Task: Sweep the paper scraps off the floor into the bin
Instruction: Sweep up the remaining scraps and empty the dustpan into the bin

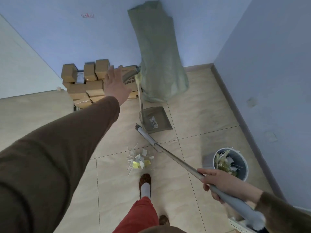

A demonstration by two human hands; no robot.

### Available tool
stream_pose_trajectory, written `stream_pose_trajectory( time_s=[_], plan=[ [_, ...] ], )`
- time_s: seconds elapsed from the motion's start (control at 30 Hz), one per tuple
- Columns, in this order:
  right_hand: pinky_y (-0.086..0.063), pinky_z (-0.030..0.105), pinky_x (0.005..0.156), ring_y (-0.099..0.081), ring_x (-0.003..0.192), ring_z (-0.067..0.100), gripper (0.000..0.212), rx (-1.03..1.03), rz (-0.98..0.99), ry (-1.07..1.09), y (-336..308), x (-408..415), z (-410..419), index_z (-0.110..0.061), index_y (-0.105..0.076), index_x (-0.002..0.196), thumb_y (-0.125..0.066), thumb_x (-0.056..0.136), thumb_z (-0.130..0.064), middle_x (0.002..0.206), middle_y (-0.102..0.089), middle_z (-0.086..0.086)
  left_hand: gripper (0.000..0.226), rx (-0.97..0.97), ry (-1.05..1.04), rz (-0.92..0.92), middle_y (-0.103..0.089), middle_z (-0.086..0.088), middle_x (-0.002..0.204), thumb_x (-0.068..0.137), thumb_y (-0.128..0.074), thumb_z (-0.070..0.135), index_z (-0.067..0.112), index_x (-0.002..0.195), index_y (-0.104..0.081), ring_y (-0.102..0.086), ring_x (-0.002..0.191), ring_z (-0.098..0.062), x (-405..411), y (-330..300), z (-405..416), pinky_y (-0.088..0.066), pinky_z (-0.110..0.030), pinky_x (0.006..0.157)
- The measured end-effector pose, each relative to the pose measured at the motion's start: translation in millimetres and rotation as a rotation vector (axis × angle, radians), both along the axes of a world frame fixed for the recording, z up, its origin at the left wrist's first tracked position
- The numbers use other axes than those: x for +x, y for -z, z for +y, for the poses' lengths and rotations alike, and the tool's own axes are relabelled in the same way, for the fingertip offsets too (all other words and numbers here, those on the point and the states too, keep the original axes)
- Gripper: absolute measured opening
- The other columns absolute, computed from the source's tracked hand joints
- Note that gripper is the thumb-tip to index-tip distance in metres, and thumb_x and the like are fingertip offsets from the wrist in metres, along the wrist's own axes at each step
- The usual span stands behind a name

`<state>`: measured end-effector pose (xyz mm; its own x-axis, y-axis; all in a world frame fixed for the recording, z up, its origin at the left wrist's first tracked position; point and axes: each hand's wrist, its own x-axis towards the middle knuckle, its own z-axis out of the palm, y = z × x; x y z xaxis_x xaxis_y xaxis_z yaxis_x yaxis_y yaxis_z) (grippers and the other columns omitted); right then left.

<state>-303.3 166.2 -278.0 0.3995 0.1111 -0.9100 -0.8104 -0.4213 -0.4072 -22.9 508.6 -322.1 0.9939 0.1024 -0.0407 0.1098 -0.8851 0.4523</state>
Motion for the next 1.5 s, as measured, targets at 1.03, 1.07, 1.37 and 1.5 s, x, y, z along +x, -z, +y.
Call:
stream_pose_trajectory(
  time_s=[1.03,1.07,1.37,1.5],
  plan=[
    [-0.041,0.020,0.038,-0.047,0.042,0.012,0.023,-0.093,-0.031,-0.137,10.8,-74.2,-104.8,-0.005,-0.059,0.111,-0.058,0.098,-0.023,0.077,-0.058,0.008,0.022,-0.266,-0.319,0.170,-0.075,-0.009,0.097,0.088,-0.067,0.027,0.017,0.107,-0.072,-0.048,0.053,-0.024,-287.9,-79.4,67.9,-0.036,-0.020,0.038],
    [-0.041,0.018,0.037,-0.046,0.041,0.011,0.019,-0.097,-0.022,-0.105,11.6,-74.4,-101.5,-0.006,-0.060,0.108,-0.059,0.098,-0.022,0.077,-0.058,0.009,0.021,-0.270,-0.335,0.172,-0.075,-0.008,0.096,0.088,-0.068,0.028,0.018,0.106,-0.072,-0.046,0.051,-0.024,-304.2,-83.9,72.0,-0.035,-0.020,0.040],
    [-0.045,0.020,0.040,-0.049,0.052,0.014,0.012,-0.061,-0.140,-0.036,54.9,-81.6,-37.3,-0.005,-0.057,0.108,-0.056,0.099,-0.013,0.079,-0.054,0.009,0.006,-0.040,-0.297,0.260,-0.071,-0.005,0.071,0.087,-0.071,0.026,0.021,0.089,-0.072,-0.058,0.051,-0.030,-412.4,-90.4,102.9,-0.046,-0.027,0.046],
    [-0.045,0.018,0.038,-0.050,0.053,0.017,0.015,-0.100,-0.219,-0.023,71.2,-90.4,-4.4,-0.006,-0.055,0.110,-0.050,0.096,-0.002,0.083,-0.056,0.013,0.007,-0.035,-0.287,0.333,-0.074,-0.001,0.074,0.087,-0.071,0.027,0.022,0.092,-0.073,-0.064,0.059,-0.029,-440.9,-63.7,120.9,-0.056,-0.036,0.056]
  ],
)
